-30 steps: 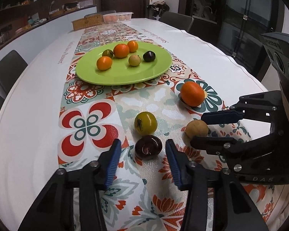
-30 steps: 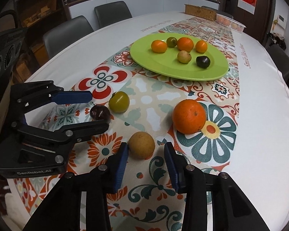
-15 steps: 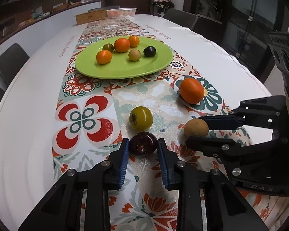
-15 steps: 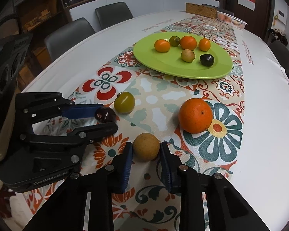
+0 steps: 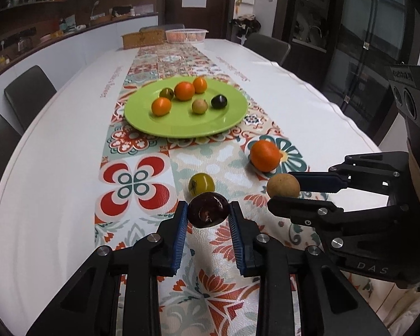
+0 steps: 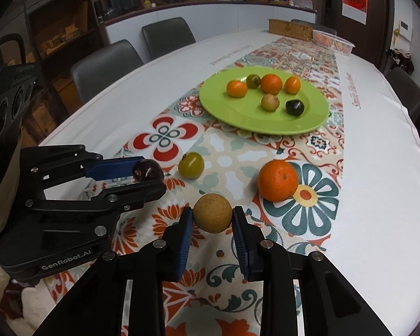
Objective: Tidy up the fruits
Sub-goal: 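Carry the plum and brown fruit onto the green plate and open both grippers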
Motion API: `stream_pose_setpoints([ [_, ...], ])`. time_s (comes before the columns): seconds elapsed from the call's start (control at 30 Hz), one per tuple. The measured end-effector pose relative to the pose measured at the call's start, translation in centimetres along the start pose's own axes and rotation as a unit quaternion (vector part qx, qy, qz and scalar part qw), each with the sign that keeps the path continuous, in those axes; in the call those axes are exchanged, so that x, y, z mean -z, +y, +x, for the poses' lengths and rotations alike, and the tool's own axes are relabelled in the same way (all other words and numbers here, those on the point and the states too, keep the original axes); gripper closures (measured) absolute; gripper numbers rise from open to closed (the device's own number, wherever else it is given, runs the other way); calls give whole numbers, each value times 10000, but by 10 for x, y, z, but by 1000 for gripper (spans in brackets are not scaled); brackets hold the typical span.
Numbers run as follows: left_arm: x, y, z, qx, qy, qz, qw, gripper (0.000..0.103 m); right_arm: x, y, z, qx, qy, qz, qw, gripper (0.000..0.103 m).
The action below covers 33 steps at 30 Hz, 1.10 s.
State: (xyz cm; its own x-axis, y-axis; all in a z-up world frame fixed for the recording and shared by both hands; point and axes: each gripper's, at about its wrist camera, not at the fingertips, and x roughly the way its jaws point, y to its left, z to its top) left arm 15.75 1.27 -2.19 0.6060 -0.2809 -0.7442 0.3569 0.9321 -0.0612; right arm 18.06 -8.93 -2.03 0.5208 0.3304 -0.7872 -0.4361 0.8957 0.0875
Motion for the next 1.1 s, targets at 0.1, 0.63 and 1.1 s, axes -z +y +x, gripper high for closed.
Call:
stream_pose_setpoints([
  [0.1,-4,-2,-10,-48,-133,-14,9999,74,-2,0,-10,6,-122,11,9999,73],
  [0.63,-34,-11,-44,-180,-714,11,9973,74,-24,-8,-51,86,-776,90,9969,73],
  [1.1,-68,-7,-36,-244,-901,-44,9956,74,-55,-27,-57,262,-1112,147,9933,73],
])
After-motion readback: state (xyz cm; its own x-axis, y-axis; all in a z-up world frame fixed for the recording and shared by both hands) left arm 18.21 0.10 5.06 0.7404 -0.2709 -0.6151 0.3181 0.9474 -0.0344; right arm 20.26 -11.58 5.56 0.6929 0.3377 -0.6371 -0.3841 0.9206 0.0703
